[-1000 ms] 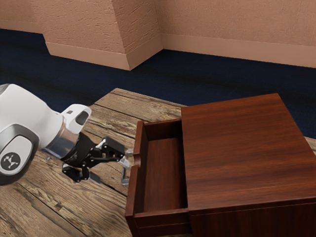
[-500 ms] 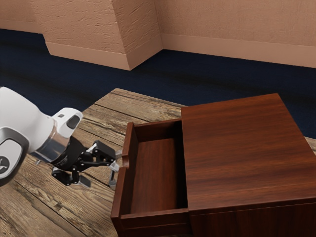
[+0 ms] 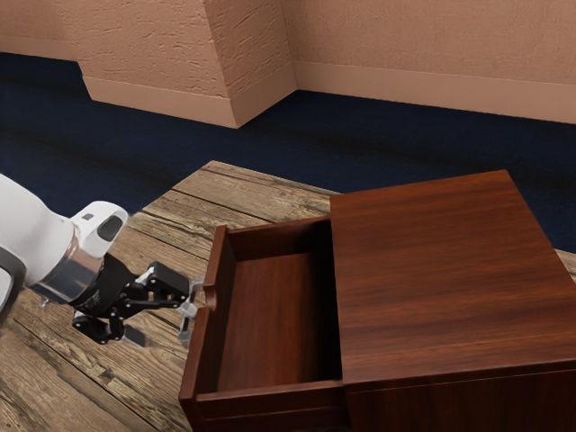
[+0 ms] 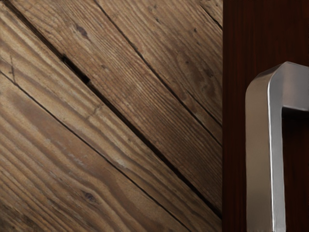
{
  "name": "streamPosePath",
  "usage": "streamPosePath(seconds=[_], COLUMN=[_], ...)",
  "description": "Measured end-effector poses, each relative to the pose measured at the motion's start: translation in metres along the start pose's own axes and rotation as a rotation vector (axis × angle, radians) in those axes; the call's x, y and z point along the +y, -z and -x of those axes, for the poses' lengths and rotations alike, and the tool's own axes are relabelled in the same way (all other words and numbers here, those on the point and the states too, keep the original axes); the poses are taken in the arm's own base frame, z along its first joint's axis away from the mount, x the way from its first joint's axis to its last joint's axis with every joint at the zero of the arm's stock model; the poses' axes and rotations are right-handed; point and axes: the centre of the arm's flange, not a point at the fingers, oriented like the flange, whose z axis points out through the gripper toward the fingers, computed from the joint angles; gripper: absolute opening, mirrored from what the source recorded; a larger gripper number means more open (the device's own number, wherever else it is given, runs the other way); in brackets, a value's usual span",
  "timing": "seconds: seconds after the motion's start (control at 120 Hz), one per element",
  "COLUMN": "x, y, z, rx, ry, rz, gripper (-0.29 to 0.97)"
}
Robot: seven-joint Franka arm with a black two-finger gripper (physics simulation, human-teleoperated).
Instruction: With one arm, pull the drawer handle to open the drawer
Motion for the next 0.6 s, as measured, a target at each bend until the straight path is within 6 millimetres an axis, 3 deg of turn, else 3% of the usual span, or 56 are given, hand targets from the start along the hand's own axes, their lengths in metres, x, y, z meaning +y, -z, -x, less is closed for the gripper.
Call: streamPosePath(seconds=[0.6], x=[-0.019], y=[0.017], z=[-0.002], rx=[0.016], ry=[0.020], rz=[-0.036], gripper=[0.68])
